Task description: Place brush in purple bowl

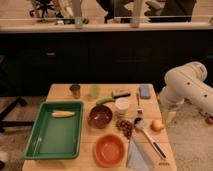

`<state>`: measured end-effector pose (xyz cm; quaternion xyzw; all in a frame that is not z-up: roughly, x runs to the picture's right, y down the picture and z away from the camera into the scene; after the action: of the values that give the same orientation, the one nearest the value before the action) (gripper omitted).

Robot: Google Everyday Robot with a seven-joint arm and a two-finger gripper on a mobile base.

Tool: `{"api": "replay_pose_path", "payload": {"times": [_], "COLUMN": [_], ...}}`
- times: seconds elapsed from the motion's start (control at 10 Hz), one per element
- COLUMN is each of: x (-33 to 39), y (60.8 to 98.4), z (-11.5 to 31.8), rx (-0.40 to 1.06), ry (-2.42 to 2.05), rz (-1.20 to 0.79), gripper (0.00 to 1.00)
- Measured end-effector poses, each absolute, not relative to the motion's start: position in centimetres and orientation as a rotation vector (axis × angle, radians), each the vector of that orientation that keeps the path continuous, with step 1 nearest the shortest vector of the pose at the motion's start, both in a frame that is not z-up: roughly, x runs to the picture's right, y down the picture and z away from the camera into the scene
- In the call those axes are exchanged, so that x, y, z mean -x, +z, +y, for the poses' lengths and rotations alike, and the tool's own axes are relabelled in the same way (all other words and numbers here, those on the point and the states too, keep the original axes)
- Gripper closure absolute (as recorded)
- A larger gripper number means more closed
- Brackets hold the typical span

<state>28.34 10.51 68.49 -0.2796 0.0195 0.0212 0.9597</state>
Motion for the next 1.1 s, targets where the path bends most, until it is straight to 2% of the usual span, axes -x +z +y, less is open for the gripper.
{"api": "replay_pose_path", "payload": {"times": [1.1], "x": [-28.53], "y": [68.53], "z": [10.59], "rx": [0.557], "ry": [0.067], "rz": [0.047], "gripper": [0.20]}}
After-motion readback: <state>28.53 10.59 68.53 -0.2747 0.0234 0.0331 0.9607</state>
